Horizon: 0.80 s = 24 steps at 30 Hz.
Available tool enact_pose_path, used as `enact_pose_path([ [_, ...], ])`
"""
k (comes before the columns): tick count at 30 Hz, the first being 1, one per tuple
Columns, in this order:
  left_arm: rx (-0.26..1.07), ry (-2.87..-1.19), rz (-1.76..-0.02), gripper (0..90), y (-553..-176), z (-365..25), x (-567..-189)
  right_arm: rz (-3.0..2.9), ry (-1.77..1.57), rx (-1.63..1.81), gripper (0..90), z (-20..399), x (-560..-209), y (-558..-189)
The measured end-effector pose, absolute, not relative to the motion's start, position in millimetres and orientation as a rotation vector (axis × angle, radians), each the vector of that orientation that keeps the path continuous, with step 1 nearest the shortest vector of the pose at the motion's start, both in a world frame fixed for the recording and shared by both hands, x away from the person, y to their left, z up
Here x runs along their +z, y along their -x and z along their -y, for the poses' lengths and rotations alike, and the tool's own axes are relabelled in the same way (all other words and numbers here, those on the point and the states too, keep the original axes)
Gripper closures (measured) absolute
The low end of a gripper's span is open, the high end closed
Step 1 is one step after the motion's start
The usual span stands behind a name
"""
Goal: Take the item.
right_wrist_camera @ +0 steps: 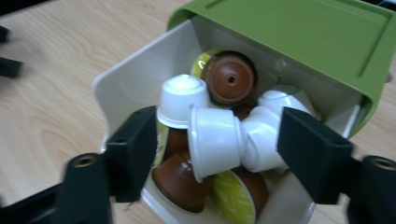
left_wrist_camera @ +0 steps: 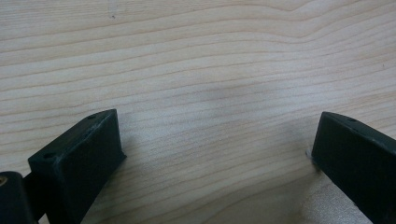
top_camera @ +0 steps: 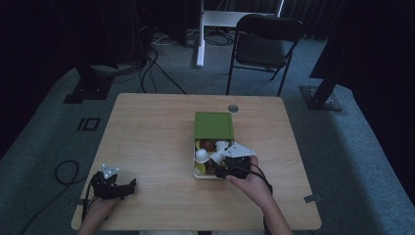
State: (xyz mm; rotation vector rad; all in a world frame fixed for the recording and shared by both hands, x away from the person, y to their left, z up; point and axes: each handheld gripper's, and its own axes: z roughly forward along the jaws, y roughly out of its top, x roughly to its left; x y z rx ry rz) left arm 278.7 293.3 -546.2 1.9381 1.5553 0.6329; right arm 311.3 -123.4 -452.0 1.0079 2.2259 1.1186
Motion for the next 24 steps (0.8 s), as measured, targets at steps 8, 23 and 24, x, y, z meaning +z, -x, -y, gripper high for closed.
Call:
enact_pose_path([
  [8, 0.633, -1.938, -1.555, 1.9, -279, -293, -546, -2.259, -0.968, 1.070, 47.2, 113, -460, -313],
  [23, 0.633, -1.938, -1.555, 1.8, -279, -293, -546, -2.278, -0.986, 0.885, 51.0, 99, -473, -321],
  [24, 0.633, -1.938, -1.556, 1.9, -279, -293, -546, -2.279, -0.969, 0.875, 50.6, 97, -474, -322],
])
